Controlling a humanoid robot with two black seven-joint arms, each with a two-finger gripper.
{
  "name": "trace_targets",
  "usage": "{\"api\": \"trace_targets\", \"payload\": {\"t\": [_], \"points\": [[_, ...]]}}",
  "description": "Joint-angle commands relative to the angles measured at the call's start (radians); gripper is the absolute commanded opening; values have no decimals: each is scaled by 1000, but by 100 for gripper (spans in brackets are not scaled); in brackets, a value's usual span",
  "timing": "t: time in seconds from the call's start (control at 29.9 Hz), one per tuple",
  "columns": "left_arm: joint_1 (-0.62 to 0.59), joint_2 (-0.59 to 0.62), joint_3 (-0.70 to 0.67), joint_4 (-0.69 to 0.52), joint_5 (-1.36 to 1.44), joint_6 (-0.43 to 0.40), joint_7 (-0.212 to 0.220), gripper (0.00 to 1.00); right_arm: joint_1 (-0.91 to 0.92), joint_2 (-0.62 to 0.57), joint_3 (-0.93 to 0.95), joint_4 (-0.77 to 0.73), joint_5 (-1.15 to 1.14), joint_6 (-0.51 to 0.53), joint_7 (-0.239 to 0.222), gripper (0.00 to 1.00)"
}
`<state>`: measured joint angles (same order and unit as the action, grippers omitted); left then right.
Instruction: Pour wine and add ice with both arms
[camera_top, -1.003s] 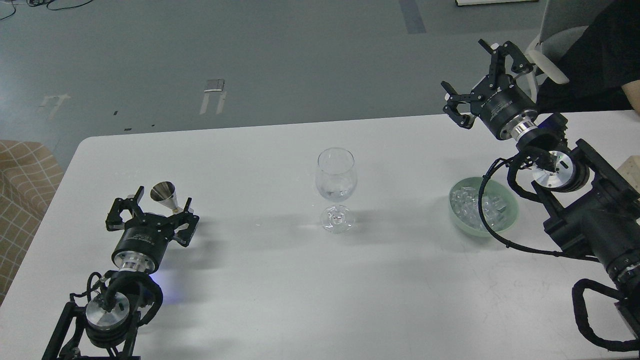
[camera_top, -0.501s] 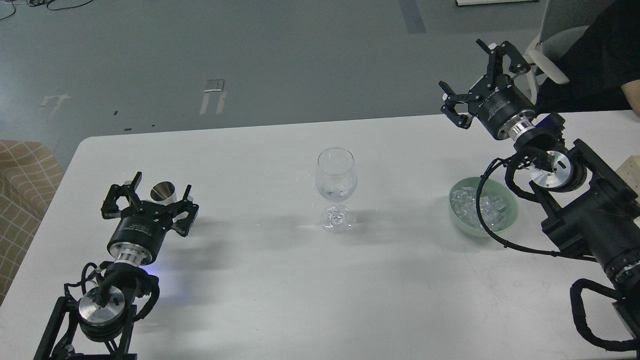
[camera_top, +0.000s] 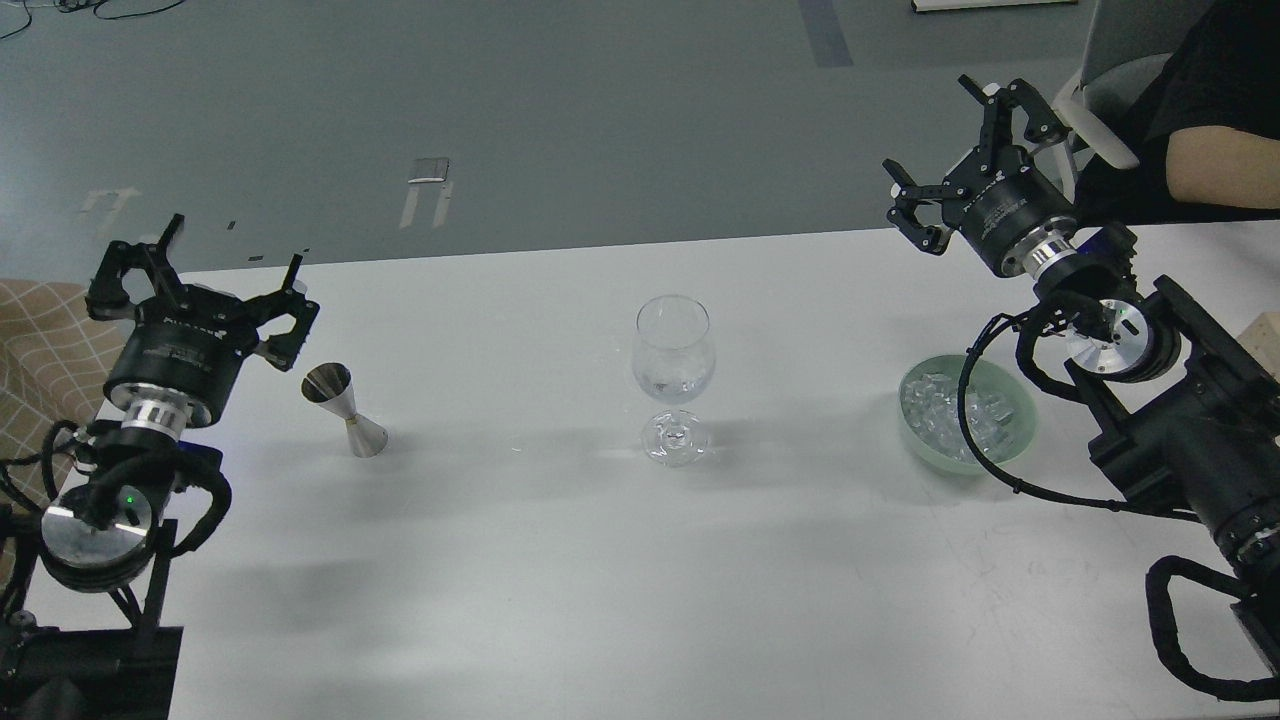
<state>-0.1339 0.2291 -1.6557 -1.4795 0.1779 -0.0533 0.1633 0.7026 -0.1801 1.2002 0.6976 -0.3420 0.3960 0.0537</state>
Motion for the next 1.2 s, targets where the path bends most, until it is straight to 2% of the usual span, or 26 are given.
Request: {"api": "trace_targets", "payload": {"t": [0.0, 0.17, 0.27, 0.47, 0.6, 0.67, 0.74, 0.97, 1.17], "points": [[-91, 82, 17, 8, 6, 47, 16, 98, -5, -22, -13, 19, -17, 6, 0, 100], [-217, 180, 74, 57, 20, 43, 67, 98, -5, -117, -80, 91, -116, 6, 2, 100], [-280, 191, 148, 93, 81, 41, 68, 98, -9, -182, -132, 158, -199, 3, 2, 99], [-374, 184, 249, 154, 232, 35, 74, 98, -43, -390, -275, 379, -434, -22, 6, 99], [-441, 184, 315, 209, 262, 32, 74, 98, -127, -562, -303, 600, -644, -72, 8, 99], [-454, 185, 326, 231, 288, 30, 73, 98, -156, -597, -303, 647, -710, -88, 8, 99], [-481, 187, 358, 271, 356, 20, 73, 98, -207, -653, -303, 715, -848, -146, 11, 99], [-495, 184, 412, 297, 477, 0, 71, 98, -307, -694, -303, 781, -1210, -318, 21, 98], [-503, 162, 424, 295, 477, 0, 71, 98, -435, -687, -304, 781, -1483, -428, 64, 98]]}}
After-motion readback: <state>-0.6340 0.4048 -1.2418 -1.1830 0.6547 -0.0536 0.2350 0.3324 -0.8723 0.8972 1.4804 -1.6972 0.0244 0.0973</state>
